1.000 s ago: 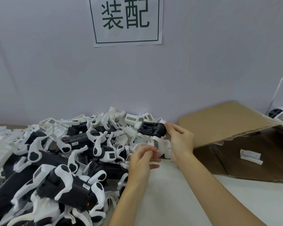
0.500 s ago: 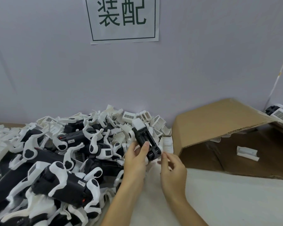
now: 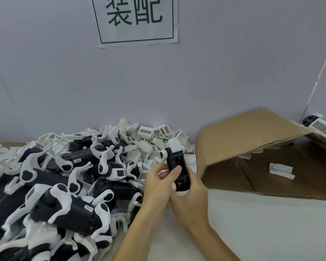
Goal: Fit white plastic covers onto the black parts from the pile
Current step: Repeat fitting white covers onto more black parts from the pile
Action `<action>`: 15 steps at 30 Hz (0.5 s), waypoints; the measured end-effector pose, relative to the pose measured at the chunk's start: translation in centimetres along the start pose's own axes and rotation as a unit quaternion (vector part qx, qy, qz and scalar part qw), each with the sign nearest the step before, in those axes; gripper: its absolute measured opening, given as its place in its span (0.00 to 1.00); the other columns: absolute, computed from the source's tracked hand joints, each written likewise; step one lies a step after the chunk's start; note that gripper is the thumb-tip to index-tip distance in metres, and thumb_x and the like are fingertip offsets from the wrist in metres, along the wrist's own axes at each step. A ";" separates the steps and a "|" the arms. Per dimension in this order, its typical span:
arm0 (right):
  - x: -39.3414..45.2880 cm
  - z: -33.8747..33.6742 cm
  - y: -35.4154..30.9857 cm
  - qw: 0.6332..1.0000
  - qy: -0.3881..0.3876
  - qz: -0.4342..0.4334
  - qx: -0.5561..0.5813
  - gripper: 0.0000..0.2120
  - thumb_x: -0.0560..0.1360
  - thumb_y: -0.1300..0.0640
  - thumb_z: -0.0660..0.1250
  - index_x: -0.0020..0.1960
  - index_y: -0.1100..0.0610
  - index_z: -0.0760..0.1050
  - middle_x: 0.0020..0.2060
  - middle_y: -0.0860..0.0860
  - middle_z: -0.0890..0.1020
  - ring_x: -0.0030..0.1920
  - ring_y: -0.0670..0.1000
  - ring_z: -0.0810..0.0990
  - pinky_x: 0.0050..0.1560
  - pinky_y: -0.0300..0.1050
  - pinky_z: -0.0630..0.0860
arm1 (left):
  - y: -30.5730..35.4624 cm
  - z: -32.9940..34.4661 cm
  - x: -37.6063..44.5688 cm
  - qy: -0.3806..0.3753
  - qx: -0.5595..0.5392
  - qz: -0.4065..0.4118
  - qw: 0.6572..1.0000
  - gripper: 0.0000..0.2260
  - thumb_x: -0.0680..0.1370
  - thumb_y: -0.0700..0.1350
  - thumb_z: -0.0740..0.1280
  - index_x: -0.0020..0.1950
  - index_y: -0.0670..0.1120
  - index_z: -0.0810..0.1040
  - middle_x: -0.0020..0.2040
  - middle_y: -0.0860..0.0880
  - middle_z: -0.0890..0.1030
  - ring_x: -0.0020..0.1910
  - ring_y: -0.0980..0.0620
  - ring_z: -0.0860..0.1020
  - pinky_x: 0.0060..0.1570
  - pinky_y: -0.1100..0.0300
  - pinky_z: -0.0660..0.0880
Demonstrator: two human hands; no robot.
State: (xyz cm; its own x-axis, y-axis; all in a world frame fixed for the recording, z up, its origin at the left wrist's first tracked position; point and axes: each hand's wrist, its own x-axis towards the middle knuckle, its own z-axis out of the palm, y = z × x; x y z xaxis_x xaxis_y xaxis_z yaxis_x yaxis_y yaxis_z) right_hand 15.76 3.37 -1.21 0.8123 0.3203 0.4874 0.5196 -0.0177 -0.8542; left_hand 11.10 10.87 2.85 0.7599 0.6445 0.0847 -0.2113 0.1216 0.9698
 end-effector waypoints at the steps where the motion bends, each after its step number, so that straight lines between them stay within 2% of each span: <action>1: 0.0 -0.1 -0.1 1.000 0.003 -0.012 0.000 0.27 0.67 0.42 0.70 0.64 0.46 0.77 0.52 0.40 0.83 0.55 0.42 0.81 0.55 0.45 0.79 | 0.0 -0.1 0.0 0.001 0.002 0.003 1.000 0.06 0.78 0.42 0.72 0.54 0.44 0.82 0.45 0.48 0.87 0.48 0.53 0.85 0.43 0.68 0.77; 5: 0.4 -0.2 -0.2 0.999 0.022 -0.030 -0.012 0.24 0.66 0.43 0.71 0.60 0.47 0.80 0.45 0.41 0.84 0.49 0.43 0.83 0.49 0.44 0.80 | 0.0 -0.3 0.1 -0.013 0.002 0.006 1.000 0.06 0.78 0.43 0.71 0.54 0.47 0.84 0.47 0.48 0.87 0.50 0.54 0.85 0.50 0.62 0.77; 8: 0.6 -0.4 0.0 0.999 0.031 -0.040 -0.017 0.19 0.65 0.43 0.72 0.56 0.44 0.82 0.40 0.41 0.84 0.43 0.44 0.83 0.43 0.40 0.79 | -0.1 -0.4 0.1 -0.017 0.012 0.006 1.000 0.05 0.79 0.43 0.71 0.53 0.48 0.85 0.47 0.48 0.87 0.51 0.54 0.85 0.53 0.58 0.77; 12: 0.9 -0.5 0.2 0.999 0.003 -0.046 0.003 0.16 0.66 0.43 0.72 0.54 0.37 0.79 0.40 0.38 0.84 0.43 0.42 0.83 0.40 0.30 0.75 | -0.2 -0.6 0.2 -0.020 0.019 0.017 0.999 0.06 0.79 0.43 0.70 0.54 0.47 0.84 0.48 0.49 0.87 0.51 0.54 0.85 0.48 0.64 0.77; 15: 1.1 -0.7 0.4 0.999 -0.018 -0.043 -0.003 0.12 0.66 0.43 0.72 0.49 0.39 0.79 0.37 0.40 0.83 0.39 0.44 0.82 0.36 0.34 0.76 | -0.2 -0.6 0.2 -0.018 0.022 0.030 0.999 0.06 0.79 0.41 0.69 0.54 0.46 0.83 0.48 0.49 0.87 0.51 0.55 0.85 0.45 0.68 0.78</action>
State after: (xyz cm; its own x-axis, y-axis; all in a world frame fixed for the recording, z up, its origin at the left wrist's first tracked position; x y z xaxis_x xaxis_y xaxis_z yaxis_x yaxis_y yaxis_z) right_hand 17.05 3.08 -0.89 0.7549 0.3553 0.5512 0.5879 0.0058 -0.8089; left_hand 10.96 11.43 2.52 0.7689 0.6215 0.1502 -0.2304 0.0501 0.9718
